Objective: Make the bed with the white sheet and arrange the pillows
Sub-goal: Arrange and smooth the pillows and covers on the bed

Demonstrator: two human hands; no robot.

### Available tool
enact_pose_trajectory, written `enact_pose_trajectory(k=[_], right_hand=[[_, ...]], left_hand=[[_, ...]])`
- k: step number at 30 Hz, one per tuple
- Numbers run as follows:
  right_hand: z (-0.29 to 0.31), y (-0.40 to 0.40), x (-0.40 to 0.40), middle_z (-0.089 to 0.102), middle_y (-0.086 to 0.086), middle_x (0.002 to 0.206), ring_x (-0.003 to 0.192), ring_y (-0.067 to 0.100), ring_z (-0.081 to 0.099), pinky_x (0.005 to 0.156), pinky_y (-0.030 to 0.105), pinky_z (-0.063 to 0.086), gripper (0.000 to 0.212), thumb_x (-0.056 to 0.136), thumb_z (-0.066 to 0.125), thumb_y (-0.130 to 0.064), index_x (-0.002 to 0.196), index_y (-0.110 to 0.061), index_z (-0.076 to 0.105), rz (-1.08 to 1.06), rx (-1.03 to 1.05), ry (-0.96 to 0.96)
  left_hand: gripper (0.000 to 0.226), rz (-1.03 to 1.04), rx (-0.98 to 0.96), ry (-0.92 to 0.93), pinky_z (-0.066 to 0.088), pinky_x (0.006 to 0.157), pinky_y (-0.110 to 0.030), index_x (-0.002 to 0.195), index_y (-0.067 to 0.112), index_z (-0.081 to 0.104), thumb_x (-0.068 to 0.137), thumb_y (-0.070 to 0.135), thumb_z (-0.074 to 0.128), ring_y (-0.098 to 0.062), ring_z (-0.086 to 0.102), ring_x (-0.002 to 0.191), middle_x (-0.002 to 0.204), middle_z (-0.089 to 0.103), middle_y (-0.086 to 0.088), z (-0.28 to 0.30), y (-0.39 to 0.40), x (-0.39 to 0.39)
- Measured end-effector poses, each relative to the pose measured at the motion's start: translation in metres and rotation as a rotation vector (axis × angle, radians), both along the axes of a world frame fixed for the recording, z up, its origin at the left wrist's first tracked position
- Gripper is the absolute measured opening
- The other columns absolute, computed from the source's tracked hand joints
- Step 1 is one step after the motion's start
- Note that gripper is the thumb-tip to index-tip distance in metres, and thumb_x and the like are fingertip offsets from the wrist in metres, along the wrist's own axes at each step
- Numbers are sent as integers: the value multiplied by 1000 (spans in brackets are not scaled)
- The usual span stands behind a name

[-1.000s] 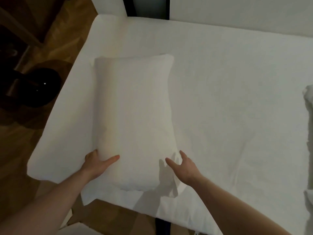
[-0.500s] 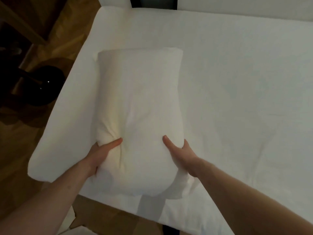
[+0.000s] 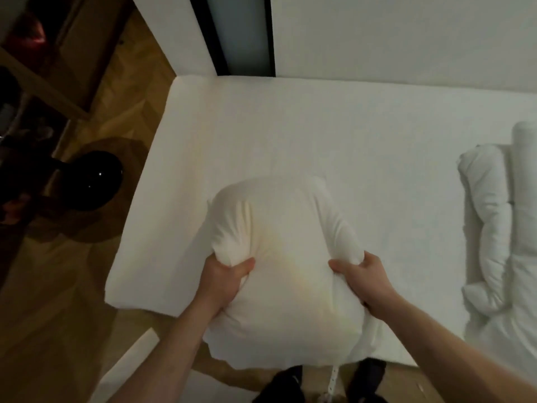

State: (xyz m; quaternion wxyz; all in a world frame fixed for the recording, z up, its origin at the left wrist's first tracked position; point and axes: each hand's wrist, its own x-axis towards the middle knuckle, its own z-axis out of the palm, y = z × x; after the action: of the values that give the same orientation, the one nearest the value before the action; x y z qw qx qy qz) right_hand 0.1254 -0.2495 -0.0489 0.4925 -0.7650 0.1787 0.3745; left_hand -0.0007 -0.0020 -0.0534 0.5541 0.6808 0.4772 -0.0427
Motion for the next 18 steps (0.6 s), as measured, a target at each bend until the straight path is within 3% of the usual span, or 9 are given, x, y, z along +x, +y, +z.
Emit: enact_pose_trajectory(k=[3, 6, 12, 18], right_hand=[[56, -58, -25, 77, 5, 86, 70, 16, 74, 51, 24, 55, 16, 83, 79, -11, 96, -13, 70, -56, -36, -13], [96, -118, -44, 74, -1, 81, 58, 3, 69, 45, 16, 49, 15, 84, 78, -9, 90, -17, 68, -115, -69, -49], [143, -236, -60, 76, 3, 99, 88, 23, 73, 69, 35, 58, 33, 83, 80, -18, 113, -14, 68, -252, -63, -73], [176, -368, -31, 79, -4, 88, 84, 20, 75, 72, 37, 61, 21, 82, 81, -15, 100, -20, 73, -363, -12, -169]], left_hand=[[30, -63, -77, -34, 47, 78, -19, 100, 27, 69, 77, 24, 87, 1, 65, 93, 98, 68, 21, 51, -44, -5], [20, -160, -148, -10, 48, 82, -21, 93, 29, 69, 80, 25, 84, 5, 65, 91, 96, 71, 21, 86, -90, -7], [23, -330, -137, -24, 57, 89, -37, 99, 16, 75, 79, 20, 86, -8, 74, 89, 94, 79, 9, 134, -195, 14], [26, -375, -72, -167, 55, 70, -26, 99, 11, 74, 77, 17, 86, -8, 74, 80, 89, 79, 8, 183, -331, 70]])
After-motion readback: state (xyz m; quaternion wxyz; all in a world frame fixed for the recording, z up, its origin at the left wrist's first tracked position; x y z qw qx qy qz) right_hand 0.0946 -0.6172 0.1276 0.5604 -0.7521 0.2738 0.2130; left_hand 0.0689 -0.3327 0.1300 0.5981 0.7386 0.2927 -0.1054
